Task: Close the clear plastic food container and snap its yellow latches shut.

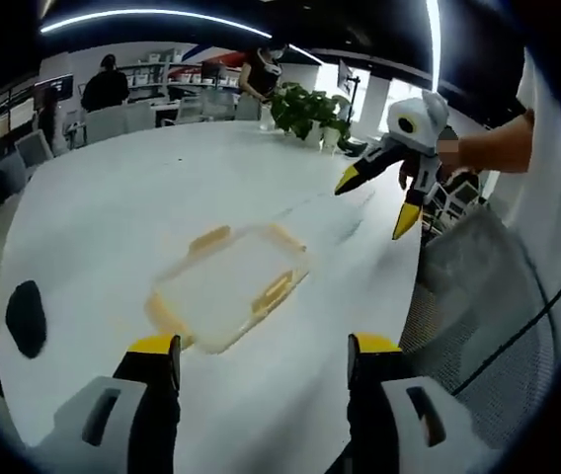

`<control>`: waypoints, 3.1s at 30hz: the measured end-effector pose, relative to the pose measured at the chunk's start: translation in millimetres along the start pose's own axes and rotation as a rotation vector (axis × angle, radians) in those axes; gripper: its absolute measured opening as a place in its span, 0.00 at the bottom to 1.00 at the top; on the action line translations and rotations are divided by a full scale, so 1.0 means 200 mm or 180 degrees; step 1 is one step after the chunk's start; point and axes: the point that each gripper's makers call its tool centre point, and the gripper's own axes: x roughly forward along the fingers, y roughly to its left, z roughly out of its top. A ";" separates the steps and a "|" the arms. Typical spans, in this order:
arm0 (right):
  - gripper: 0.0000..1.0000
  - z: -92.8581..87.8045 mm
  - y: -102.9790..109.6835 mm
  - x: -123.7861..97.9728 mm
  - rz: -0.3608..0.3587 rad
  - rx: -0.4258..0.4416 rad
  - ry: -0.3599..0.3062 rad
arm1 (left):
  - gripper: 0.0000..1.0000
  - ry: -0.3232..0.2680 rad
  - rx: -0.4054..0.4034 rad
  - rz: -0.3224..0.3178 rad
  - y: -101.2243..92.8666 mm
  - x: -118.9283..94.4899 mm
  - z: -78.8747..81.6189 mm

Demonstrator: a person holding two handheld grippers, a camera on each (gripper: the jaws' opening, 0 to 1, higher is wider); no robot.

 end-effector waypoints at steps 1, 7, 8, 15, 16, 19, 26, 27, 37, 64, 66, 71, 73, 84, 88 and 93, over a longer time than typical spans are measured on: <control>0.66 0.01 0.00 0.01 0.0006 -0.0010 0.0004 | 0.69 0.0033 0.0038 -0.0005 0.01 0.00 -0.01; 0.68 0.05 -0.05 0.08 0.0064 -0.0132 0.0099 | 0.69 0.0170 0.0171 0.0009 0.10 0.03 -0.04; 0.68 0.06 -0.06 0.09 0.0055 -0.0157 0.0111 | 0.70 0.0177 0.0175 -0.0002 0.11 0.03 -0.04; 0.67 0.07 -0.10 0.18 0.0149 -0.0419 0.0324 | 0.71 0.0342 0.0390 -0.0048 0.19 0.07 -0.06; 0.66 0.08 -0.10 0.19 0.0173 -0.0451 0.0340 | 0.71 0.0387 0.0454 -0.0057 0.20 0.08 -0.07; 0.66 0.07 -0.12 0.22 0.0194 -0.0534 0.0422 | 0.70 0.0483 0.0571 -0.0092 0.24 0.10 -0.08; 0.64 0.08 -0.16 0.28 0.0267 -0.0688 0.0499 | 0.68 0.0625 0.0802 -0.0156 0.31 0.13 -0.08; 0.63 0.08 -0.16 0.29 0.0286 -0.0705 0.0525 | 0.68 0.0652 0.0852 -0.0172 0.32 0.13 -0.08; 0.62 0.07 -0.21 0.37 0.0393 -0.0952 0.0665 | 0.66 0.0852 0.1160 -0.0372 0.36 0.18 -0.09; 0.57 0.02 -0.24 0.47 0.0582 -0.1050 0.0891 | 0.54 0.1060 0.1559 -0.0759 0.41 0.29 -0.06; 0.57 0.01 -0.24 0.48 0.0599 -0.1031 0.0900 | 0.53 0.1063 0.1581 -0.0779 0.41 0.29 -0.06; 0.54 0.03 -0.23 0.48 0.0633 -0.1062 0.0882 | 0.52 0.1058 0.1660 -0.0858 0.40 0.31 -0.05; 0.53 0.03 -0.24 0.48 0.0640 -0.1066 0.0875 | 0.52 0.1053 0.1685 -0.0882 0.40 0.31 -0.05; 0.47 0.01 -0.24 0.46 0.0672 -0.1153 0.0920 | 0.49 0.1047 0.1765 -0.0954 0.39 0.32 -0.05; 0.45 0.01 -0.25 0.47 0.0658 -0.1133 0.0909 | 0.44 0.1075 0.1832 -0.1001 0.37 0.31 -0.05; 0.40 0.01 -0.26 0.47 0.0653 -0.1122 0.0910 | 0.40 0.1109 0.1905 -0.1059 0.35 0.31 -0.05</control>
